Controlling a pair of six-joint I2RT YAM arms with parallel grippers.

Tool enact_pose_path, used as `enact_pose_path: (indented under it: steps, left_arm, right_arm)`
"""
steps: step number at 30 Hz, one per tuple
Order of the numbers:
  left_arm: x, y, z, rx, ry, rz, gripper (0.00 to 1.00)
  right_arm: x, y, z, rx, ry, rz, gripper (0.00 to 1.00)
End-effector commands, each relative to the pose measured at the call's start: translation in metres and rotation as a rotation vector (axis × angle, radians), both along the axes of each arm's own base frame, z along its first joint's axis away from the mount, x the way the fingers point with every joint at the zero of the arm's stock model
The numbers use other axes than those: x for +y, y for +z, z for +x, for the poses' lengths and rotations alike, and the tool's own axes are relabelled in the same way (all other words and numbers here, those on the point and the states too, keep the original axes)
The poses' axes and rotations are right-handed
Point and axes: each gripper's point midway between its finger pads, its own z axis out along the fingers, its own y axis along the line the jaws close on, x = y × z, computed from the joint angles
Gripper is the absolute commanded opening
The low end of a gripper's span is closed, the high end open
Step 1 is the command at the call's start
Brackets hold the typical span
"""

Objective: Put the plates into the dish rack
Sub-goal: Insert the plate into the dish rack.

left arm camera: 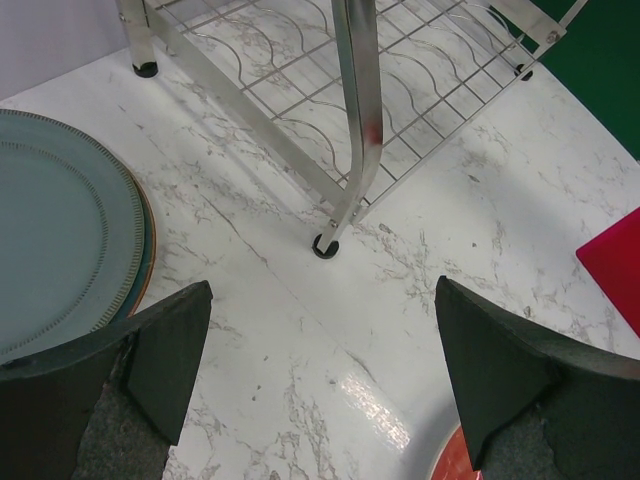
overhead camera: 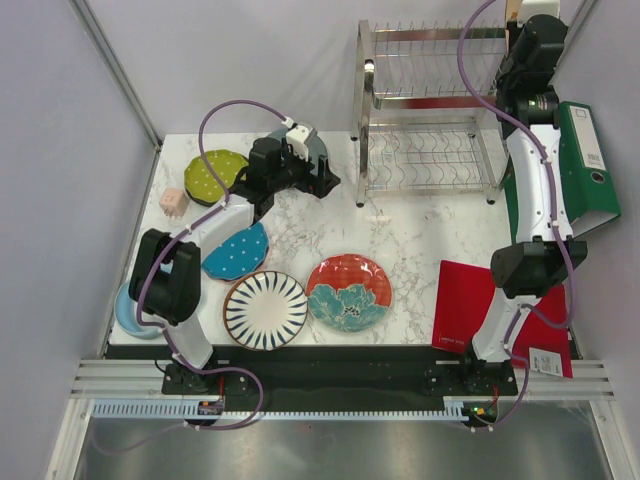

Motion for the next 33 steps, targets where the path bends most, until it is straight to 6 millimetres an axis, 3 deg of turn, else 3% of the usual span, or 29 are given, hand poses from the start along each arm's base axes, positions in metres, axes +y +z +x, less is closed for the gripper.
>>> enact_pose_path:
  steps: [1, 14, 17, 26, 30, 33]
  left_arm:
    - [-0.008, 0.026, 0.006, -0.047, -0.014, -0.057, 1.00]
    - [-0.004, 0.023, 0.007, -0.039, 0.004, -0.047, 1.00]
    - [-0.005, 0.021, 0.007, -0.036, 0.002, -0.045, 1.00]
    - [-0.009, 0.019, 0.012, -0.033, -0.013, -0.045, 1.00]
    - [-0.010, 0.019, 0.012, -0.033, -0.015, -0.045, 1.00]
    - [-0.009, 0.020, 0.012, -0.034, -0.013, -0.046, 1.00]
  right_arm:
    - [0.003, 0.063, -0.035, -0.205, 0.019, 0.040, 0.00]
    - [-0.001, 0.030, -0.009, -0.145, -0.010, 0.053, 0.00]
    - [-0.004, 0.034, -0.010, -0.163, -0.024, 0.049, 0.00]
    - [-0.011, 0.080, -0.030, -0.292, -0.063, -0.003, 0.00]
    - [-0.014, 0.085, -0.031, -0.303, -0.072, -0.017, 0.00]
    - [-0.014, 0.075, -0.025, -0.272, -0.065, -0.021, 0.00]
